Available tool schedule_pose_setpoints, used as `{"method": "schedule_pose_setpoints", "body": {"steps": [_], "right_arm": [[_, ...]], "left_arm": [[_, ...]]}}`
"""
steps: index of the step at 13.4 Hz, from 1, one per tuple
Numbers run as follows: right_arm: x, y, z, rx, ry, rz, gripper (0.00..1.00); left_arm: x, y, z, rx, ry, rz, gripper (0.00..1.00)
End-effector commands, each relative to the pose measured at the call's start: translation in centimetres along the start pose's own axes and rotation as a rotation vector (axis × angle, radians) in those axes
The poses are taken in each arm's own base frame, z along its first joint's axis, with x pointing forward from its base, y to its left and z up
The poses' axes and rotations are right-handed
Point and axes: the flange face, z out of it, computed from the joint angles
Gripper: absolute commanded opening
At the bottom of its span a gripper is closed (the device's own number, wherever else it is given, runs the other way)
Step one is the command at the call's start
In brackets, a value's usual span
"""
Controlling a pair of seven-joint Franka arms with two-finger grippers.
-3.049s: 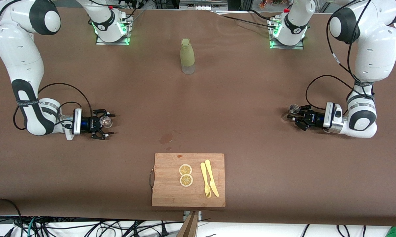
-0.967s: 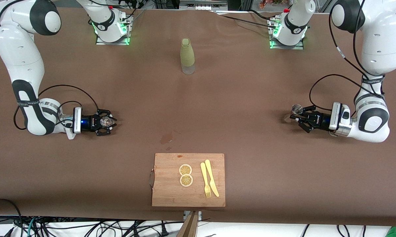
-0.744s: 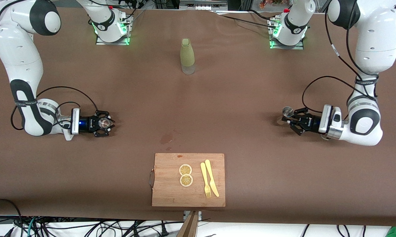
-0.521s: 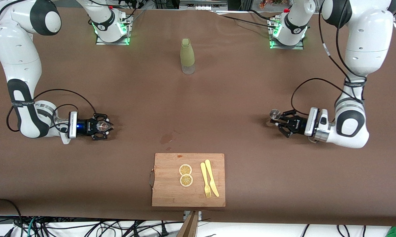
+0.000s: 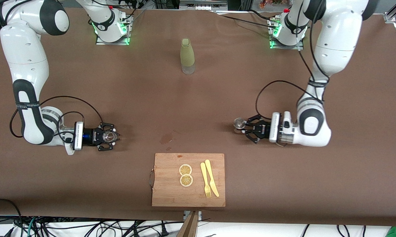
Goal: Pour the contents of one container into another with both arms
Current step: 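Lift the glass with the right gripper while the left gripper brings the jigger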
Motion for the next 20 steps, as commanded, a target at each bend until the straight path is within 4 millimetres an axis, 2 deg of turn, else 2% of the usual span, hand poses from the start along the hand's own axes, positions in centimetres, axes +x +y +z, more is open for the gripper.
{"method": "schedule_pose_setpoints", "body": {"steps": [1, 3, 5, 8, 9, 13, 18, 20], "right_arm": [[2.3, 1.7, 3.1, -0.040, -0.013, 0.028, 0.23], [3.4, 2.2, 6.0, -0.083, -0.021, 0.032, 0.23], [4.1, 2.5, 7.6, -0.113, -0.030, 0.042, 0.23], [5.2, 2.5, 10.0, -0.123, -0.024, 0.033, 0.23], [5.7, 2.5, 9.9, -0.126, -0.026, 0.025, 0.23], [6.5, 2.2, 10.8, -0.100, -0.038, 0.081, 0.24], [6.9, 1.3, 13.8, -0.034, -0.113, 0.180, 0.23], [7.0, 1.2, 13.8, -0.022, -0.130, 0.183, 0.24]], "left_arm": [[2.0, 0.3, 5.6, 0.042, 0.014, -0.081, 0.00], [3.2, 0.8, 10.3, 0.073, 0.032, -0.133, 0.00], [3.8, 1.0, 13.9, 0.121, 0.028, -0.178, 0.00], [4.3, 1.1, 17.3, 0.177, 0.006, -0.237, 0.00], [4.6, 0.9, 18.3, 0.189, 0.004, -0.239, 0.00], [5.0, 0.4, 19.9, 0.237, -0.008, -0.251, 0.00], [6.6, -0.7, 22.9, 0.295, -0.029, -0.270, 0.00], [7.1, -0.8, 23.6, 0.314, -0.040, -0.280, 0.00]]}}
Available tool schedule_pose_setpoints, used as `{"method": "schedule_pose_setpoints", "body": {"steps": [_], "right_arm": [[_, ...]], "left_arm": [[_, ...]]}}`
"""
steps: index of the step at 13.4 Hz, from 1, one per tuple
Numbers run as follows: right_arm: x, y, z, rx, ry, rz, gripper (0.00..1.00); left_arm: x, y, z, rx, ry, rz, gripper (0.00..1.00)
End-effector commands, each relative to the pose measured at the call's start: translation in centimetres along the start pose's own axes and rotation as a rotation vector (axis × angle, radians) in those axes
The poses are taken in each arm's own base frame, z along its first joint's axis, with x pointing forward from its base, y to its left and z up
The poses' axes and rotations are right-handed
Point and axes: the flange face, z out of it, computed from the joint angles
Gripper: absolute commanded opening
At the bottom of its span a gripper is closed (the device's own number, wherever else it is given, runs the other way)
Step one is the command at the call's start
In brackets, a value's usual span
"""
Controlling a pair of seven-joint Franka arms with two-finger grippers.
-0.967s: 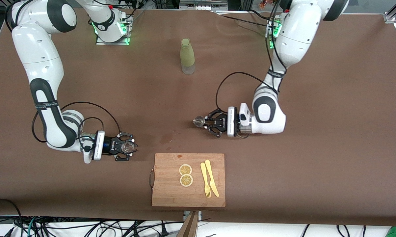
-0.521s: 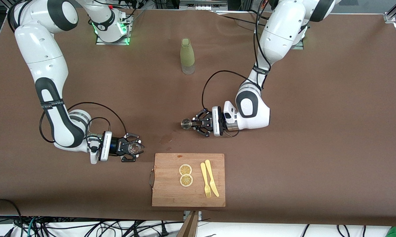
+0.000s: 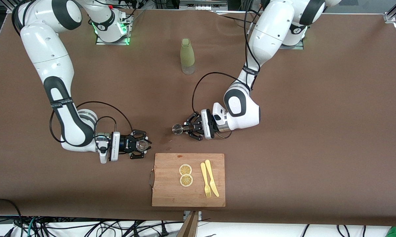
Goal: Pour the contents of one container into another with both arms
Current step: 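Lift the glass with the right gripper while the left gripper brings the jigger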
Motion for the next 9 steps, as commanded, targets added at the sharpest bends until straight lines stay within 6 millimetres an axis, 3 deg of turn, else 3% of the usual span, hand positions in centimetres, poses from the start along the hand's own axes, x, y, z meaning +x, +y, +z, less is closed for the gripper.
{"method": "schedule_pose_setpoints", "body": {"steps": [1, 6, 9], "right_arm": [[0.9, -0.2, -0.2, 0.009, -0.017, 0.024, 0.24], [2.7, -1.1, -0.8, 0.058, -0.059, 0.104, 0.24], [5.5, -2.6, -2.1, 0.124, -0.145, 0.137, 0.24]], "left_arm": [[0.9, -0.3, 1.8, 0.044, 0.004, -0.016, 0.00], [1.6, 0.3, 4.1, 0.091, -0.011, -0.065, 0.00], [1.9, 0.2, 4.3, 0.093, -0.007, -0.078, 0.00]]}}
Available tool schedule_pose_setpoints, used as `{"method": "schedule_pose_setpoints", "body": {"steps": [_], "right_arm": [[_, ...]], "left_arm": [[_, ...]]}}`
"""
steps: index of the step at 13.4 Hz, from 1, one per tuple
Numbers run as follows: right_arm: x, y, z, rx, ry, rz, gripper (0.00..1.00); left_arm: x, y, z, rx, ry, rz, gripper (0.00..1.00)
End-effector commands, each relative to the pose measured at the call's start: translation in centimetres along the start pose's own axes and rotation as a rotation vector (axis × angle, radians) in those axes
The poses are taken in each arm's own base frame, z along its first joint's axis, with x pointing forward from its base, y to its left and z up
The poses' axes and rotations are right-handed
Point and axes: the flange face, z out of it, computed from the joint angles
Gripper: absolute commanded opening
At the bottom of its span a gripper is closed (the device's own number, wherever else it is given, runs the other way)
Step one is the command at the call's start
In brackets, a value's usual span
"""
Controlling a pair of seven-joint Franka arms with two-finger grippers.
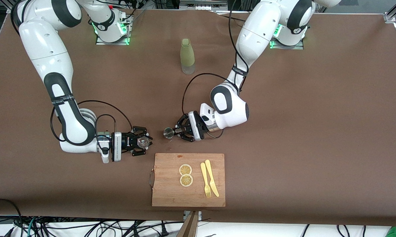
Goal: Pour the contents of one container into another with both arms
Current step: 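Lift the glass with the right gripper while the left gripper brings the jigger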
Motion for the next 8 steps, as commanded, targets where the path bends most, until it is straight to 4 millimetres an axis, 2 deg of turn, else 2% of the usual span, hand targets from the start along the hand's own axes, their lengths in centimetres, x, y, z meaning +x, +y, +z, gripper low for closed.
{"method": "schedule_pose_setpoints", "body": {"steps": [1, 4, 6, 8], "right_arm": [[1.5, -2.3, -1.4, 0.102, -0.105, 0.036, 0.24], [0.5, -3.0, -2.2, 0.169, -0.184, 0.067, 0.24], [0.9, -3.2, -1.8, 0.172, -0.186, 0.092, 0.24], [2.5, -3.0, -1.7, 0.158, -0.183, 0.073, 0.24]], "left_arm": [[0.7, -0.2, 0.7, 0.017, 0.029, -0.014, 0.00], [0.9, -0.2, 0.7, 0.017, 0.030, -0.010, 0.00], [1.2, -0.1, 0.7, 0.016, 0.034, -0.005, 0.00], [1.2, -0.2, 0.7, 0.018, 0.033, -0.002, 0.00]]}}
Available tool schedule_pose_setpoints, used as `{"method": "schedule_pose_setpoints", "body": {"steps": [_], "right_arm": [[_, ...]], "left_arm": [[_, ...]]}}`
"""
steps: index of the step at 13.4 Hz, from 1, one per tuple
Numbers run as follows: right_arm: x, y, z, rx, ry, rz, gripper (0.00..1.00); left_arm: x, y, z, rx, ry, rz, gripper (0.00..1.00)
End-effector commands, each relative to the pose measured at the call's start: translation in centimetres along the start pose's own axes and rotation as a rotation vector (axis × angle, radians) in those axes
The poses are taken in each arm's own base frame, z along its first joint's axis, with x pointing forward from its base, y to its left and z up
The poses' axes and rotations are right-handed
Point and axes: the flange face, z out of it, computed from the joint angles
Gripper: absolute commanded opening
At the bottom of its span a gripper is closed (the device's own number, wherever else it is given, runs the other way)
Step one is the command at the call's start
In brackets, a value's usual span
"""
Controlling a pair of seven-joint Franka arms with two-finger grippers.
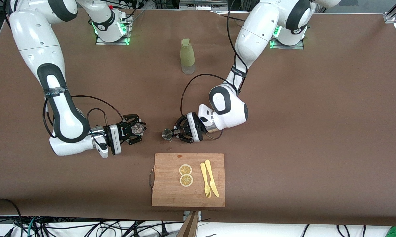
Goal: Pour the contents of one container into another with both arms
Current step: 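Tilt the glass with the right gripper, pouring liquid into the jigger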
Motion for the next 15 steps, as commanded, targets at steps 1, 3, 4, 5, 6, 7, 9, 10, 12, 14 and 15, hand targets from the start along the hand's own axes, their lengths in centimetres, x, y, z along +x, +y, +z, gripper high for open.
{"method": "schedule_pose_setpoints", "body": {"steps": [1, 3, 4, 5, 6, 7, 9, 10, 12, 14, 15], "right_arm": [[2.7, -0.6, -0.2, -0.006, -0.020, 0.002, 0.24], [3.4, -0.7, 0.7, -0.007, -0.028, 0.014, 0.24], [3.8, -0.8, 1.0, -0.008, -0.033, 0.010, 0.24], [4.0, -0.8, 1.4, -0.004, -0.036, 0.007, 0.24], [4.3, -0.9, 1.7, -0.001, -0.040, 0.004, 0.24], [4.4, -0.9, 1.9, 0.000, -0.041, 0.014, 0.24], [4.6, -1.1, 2.6, 0.005, -0.065, 0.026, 0.24], [4.9, -1.2, 3.1, 0.008, -0.077, 0.030, 0.24], [5.2, -1.0, 3.8, -0.010, -0.084, 0.043, 0.24], [5.3, -1.1, 4.1, -0.013, -0.088, 0.047, 0.24], [5.4, -1.1, 4.3, -0.011, -0.091, 0.046, 0.24]], "left_arm": [[0.7, 0.0, 0.6, 0.021, 0.026, -0.002, 0.00], [0.5, 0.5, 1.3, 0.047, 0.017, 0.002, 0.00], [0.8, 1.1, 1.8, 0.046, 0.017, -0.003, 0.00], [1.0, 1.2, 1.8, 0.049, 0.016, -0.018, 0.00], [1.1, 1.6, 2.0, 0.055, 0.010, -0.016, 0.00], [1.1, 2.2, 2.4, 0.066, 0.004, -0.010, 0.00], [1.1, 2.6, 2.6, 0.075, -0.001, -0.012, 0.00], [1.1, 2.6, 2.6, 0.075, -0.001, -0.012, 0.00], [1.1, 2.6, 2.6, 0.075, -0.001, -0.012, 0.00], [1.0, 2.5, 2.6, 0.077, -0.002, -0.010, 0.00], [1.0, 2.5, 2.6, 0.077, -0.002, -0.009, 0.00]]}}
